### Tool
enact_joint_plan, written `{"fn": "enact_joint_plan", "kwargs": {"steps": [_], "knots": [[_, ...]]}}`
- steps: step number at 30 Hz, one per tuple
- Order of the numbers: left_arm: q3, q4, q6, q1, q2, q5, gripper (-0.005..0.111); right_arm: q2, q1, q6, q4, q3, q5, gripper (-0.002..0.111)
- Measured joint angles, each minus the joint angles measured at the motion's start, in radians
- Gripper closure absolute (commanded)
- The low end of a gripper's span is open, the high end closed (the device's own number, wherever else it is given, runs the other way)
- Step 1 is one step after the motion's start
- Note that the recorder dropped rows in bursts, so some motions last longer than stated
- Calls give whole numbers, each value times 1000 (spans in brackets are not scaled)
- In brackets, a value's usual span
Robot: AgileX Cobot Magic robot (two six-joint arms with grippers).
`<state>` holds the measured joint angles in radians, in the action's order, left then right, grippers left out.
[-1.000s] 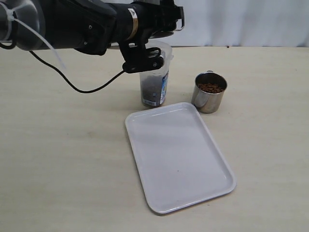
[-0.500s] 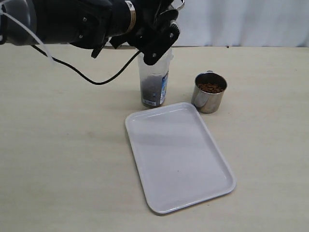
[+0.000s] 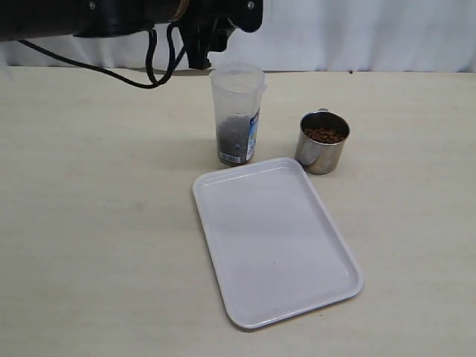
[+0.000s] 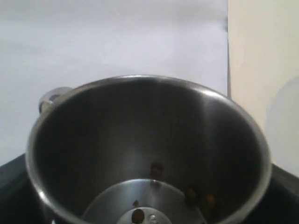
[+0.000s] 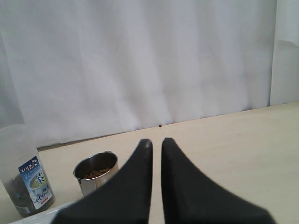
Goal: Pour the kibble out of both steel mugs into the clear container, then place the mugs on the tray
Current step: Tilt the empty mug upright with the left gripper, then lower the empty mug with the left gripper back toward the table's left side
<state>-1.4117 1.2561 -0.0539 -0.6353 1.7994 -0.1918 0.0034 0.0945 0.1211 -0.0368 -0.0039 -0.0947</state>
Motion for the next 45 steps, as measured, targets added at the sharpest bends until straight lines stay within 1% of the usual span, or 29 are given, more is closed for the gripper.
{"fn": "enact_joint_plan", "kwargs": {"steps": [3, 5, 7, 8, 10, 13, 18, 20, 23, 26, 30, 35, 37, 38, 39, 42, 44, 45], "knots": [[0, -99, 54, 36, -15, 28, 107, 0, 0, 0, 0, 0, 0, 103], [9, -182, 91, 84, -33, 67, 107, 0, 0, 0, 0, 0, 0, 103], [43, -248, 108, 127, -57, 121, 107, 0, 0, 0, 0, 0, 0, 103], [76, -278, 115, 157, -73, 160, 107, 0, 0, 0, 0, 0, 0, 103], [127, -326, 121, 198, -102, 210, 107, 0, 0, 0, 0, 0, 0, 103], [232, -405, 128, 259, -146, 326, 107, 0, 0, 0, 0, 0, 0, 103], [431, -570, 130, 390, -229, 607, 107, 0, 0, 0, 0, 0, 0, 103], [530, -625, 132, 449, -260, 729, 107, 0, 0, 0, 0, 0, 0, 103], [668, -677, 132, 525, -286, 876, 107, 0, 0, 0, 0, 0, 0, 103], [807, -721, 134, 577, -290, 1000, 107, 0, 0, 0, 0, 0, 0, 103], [960, -759, 134, 619, -291, 1141, 107, 0, 0, 0, 0, 0, 0, 103], [1096, -769, 123, 660, -291, 1227, 107, 0, 0, 0, 0, 0, 0, 103], [1123, -779, 113, 682, -254, 1280, 107, 0, 0, 0, 0, 0, 0, 103], [1125, -780, 111, 684, -230, 1295, 107, 0, 0, 0, 0, 0, 0, 103], [1126, -784, 107, 690, -168, 1343, 107, 0, 0, 0, 0, 0, 0, 103], [1114, -763, 98, 692, -34, 1378, 107, 0, 0, 0, 0, 0, 0, 103], [1051, -658, 94, 692, 69, 1378, 107, 0, 0, 0, 0, 0, 0, 103], [1031, -631, 99, 692, 95, 1380, 107, 0, 0, 0, 0, 0, 0, 103]]}}
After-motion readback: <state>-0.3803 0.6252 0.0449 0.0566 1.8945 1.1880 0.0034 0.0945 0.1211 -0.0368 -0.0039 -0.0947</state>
